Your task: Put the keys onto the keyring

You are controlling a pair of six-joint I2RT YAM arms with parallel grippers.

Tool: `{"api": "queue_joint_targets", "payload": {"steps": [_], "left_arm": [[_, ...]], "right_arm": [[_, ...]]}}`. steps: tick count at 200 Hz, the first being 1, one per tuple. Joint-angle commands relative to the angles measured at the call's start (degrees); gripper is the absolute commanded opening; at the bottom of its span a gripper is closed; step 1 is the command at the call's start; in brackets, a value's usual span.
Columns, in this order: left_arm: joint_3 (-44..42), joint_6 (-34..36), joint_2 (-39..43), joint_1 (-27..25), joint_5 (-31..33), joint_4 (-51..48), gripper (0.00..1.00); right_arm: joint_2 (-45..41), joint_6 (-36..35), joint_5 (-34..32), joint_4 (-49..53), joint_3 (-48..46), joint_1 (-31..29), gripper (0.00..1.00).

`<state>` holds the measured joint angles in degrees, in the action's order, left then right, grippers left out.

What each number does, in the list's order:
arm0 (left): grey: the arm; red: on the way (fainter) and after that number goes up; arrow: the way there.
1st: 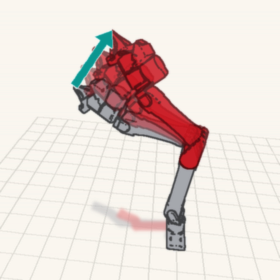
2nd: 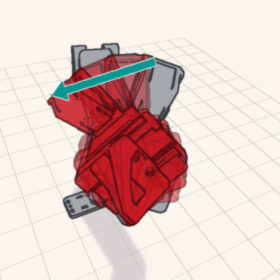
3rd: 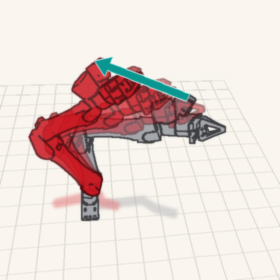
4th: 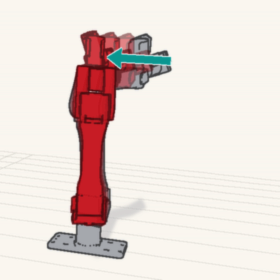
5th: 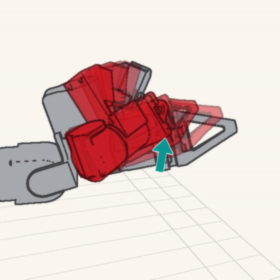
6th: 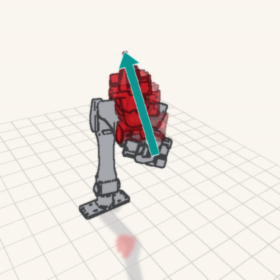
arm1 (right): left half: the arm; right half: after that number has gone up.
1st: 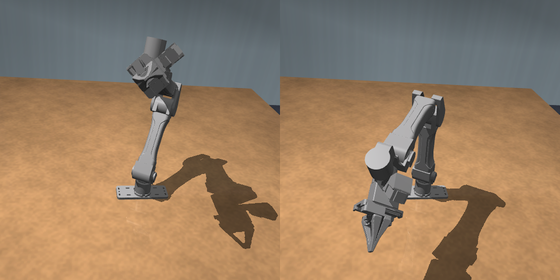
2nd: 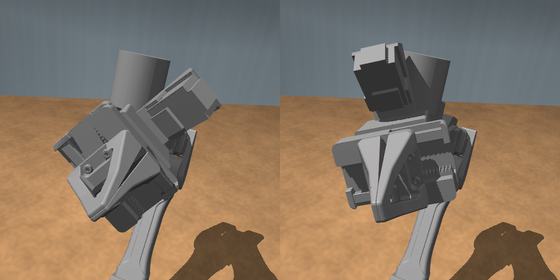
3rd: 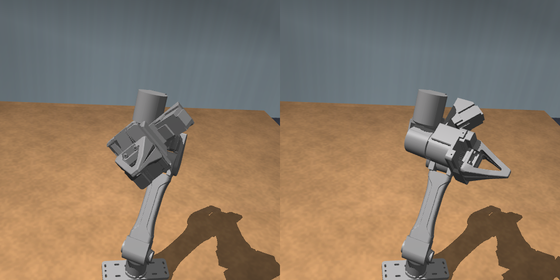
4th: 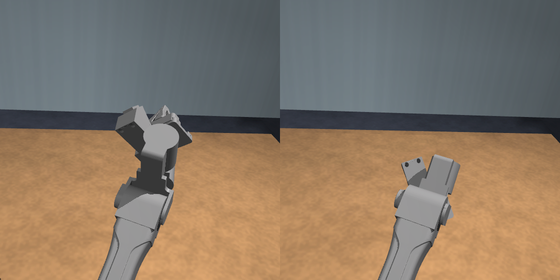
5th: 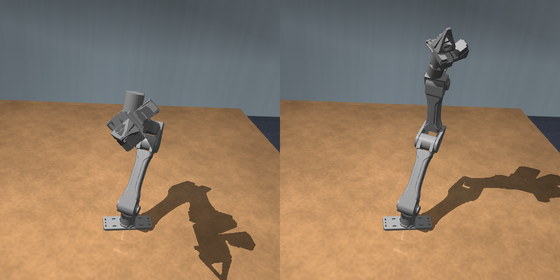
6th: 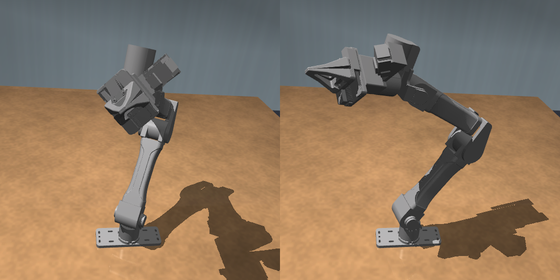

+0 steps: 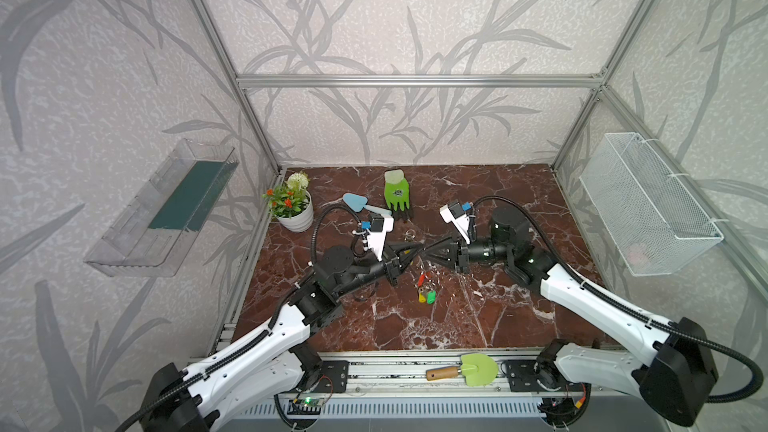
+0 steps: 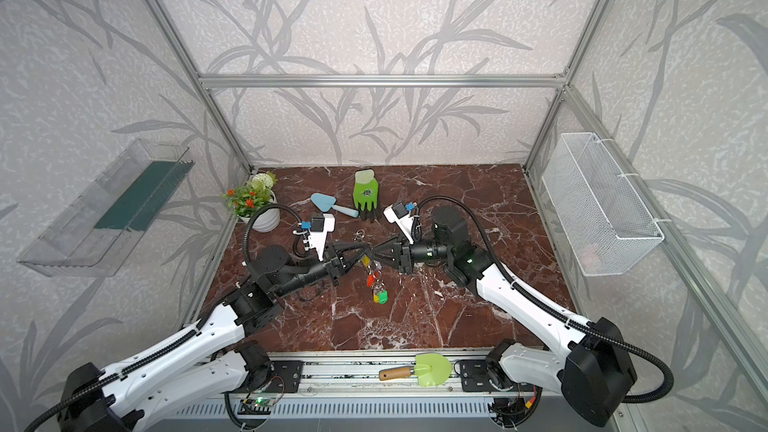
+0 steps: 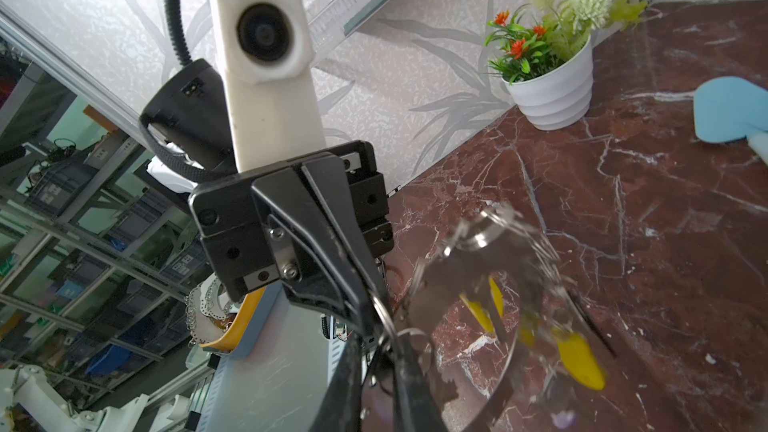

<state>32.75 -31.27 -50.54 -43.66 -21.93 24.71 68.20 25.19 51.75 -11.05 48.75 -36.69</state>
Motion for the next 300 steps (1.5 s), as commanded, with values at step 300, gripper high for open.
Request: {"api": "queue_joint_targets", "payload": {"steps": [300], "left_arm": [[12.3, 6.8, -3.8, -0.9, -6.1, -26.5, 0.01]], "right_arm": [[-3.0, -4.1, -1.3, 2.7, 1.3, -1.0, 0.0]]}}
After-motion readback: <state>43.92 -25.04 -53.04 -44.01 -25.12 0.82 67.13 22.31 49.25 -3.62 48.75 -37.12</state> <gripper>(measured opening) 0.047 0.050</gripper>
